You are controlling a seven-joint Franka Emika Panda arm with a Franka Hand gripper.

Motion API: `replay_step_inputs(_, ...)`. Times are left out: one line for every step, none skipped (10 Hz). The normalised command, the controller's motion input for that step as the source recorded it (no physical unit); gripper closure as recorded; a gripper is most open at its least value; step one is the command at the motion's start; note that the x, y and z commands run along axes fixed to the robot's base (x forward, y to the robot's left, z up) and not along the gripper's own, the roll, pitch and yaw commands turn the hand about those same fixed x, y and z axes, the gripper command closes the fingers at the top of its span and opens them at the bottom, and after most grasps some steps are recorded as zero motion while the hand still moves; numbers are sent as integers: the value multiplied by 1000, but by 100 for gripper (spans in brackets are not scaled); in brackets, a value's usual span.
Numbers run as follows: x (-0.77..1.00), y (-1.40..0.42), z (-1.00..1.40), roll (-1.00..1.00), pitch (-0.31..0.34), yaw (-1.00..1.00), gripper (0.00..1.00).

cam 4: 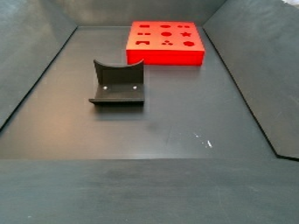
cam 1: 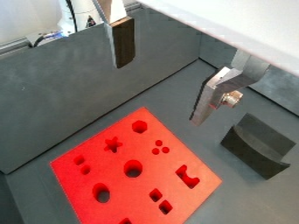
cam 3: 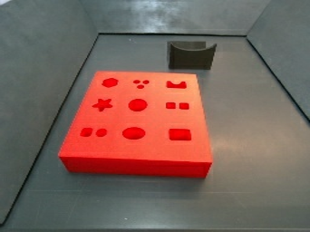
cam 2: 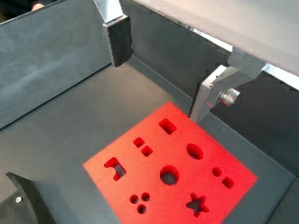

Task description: Insert the star object.

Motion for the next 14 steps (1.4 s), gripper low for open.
replay_step_inputs(0, -46, -26, 1, 0, 0, 100)
replay_step_inputs(0, -69, -6, 0, -20, 0, 100)
replay_step_inputs(9, 0, 0, 0, 11, 0, 100)
replay_step_inputs(0, 0, 49, 0, 0, 0, 100)
replay_step_inputs(0, 0, 0, -10, 0, 0, 100)
replay_step_inputs(0, 0, -29, 0, 0, 0, 100)
replay_step_inputs(89, 23, -126, -120, 0, -89, 100)
replay_step_inputs(43, 100, -409, -297, -66, -123, 100)
replay_step_inputs(0, 6, -463, -316, -170, -206, 100)
replay_step_inputs(0, 6, -491, -299, -173, -346, 100)
replay_step_inputs(0, -11, -523, -271, -167, -574, 100)
replay_step_inputs(-174, -29, -643, -141, -113, -543, 100)
replay_step_inputs(-257, -31, -791, -111, -110, -486, 100)
replay_step_inputs(-420, 0, -726, -134, -106, -337, 100)
